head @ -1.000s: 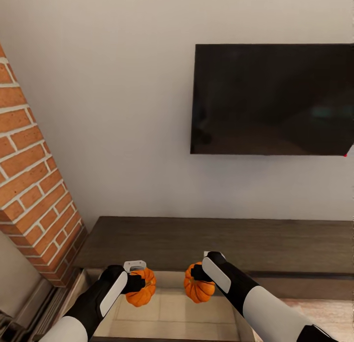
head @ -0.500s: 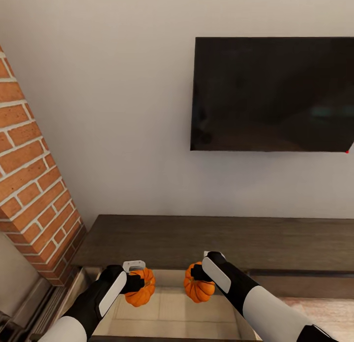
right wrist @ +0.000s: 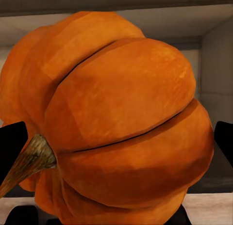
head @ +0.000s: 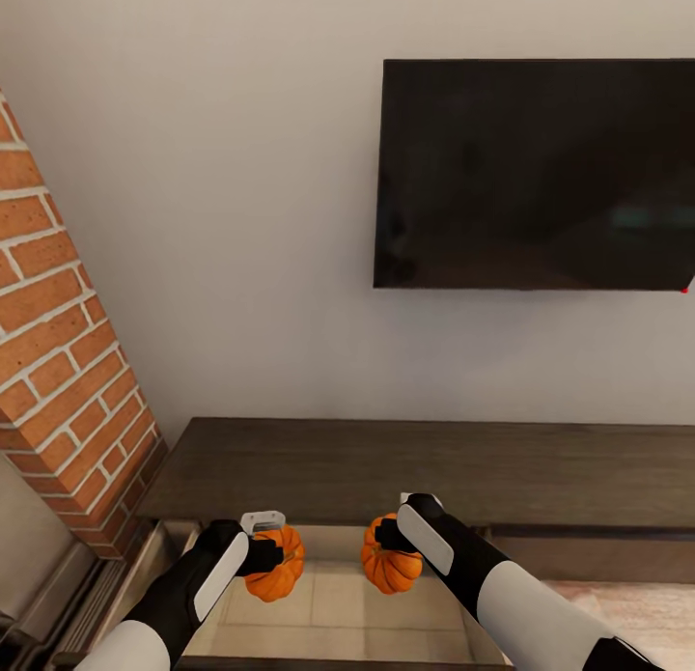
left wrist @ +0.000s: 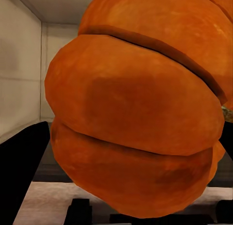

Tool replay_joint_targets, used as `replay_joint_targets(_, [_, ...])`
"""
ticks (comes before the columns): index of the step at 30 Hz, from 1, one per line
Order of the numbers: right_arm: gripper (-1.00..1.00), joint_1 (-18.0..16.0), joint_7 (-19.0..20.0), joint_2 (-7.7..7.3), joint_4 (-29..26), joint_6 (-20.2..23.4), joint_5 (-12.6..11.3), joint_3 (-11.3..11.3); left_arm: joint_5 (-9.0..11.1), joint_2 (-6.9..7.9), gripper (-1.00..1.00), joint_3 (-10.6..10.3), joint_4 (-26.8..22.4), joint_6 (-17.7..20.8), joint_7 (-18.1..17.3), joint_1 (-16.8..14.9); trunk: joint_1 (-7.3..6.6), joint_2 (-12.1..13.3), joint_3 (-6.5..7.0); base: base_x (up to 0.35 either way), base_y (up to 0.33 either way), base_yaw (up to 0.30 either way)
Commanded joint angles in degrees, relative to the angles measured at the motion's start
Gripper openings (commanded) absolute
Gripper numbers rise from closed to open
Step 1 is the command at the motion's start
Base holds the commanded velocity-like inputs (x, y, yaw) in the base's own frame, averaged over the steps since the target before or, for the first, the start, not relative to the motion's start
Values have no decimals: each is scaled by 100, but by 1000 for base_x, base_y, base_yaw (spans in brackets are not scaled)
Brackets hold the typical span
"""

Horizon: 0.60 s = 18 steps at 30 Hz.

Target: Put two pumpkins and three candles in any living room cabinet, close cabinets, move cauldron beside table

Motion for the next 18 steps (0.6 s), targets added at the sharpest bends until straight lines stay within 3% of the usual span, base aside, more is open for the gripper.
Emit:
replay_joint_targets(1, [-100, -7, -51, -1, -7, 1, -49, 27, 54, 7, -100, -30, -10, 12, 68, -5, 22, -45, -24, 0, 0, 0])
replay_joint_targets(18, [-100, -7, -64, -2, 4, 11, -43, 40, 54, 32, -100, 4, -21, 9, 68, -5, 396, -727, -329, 0, 0, 0])
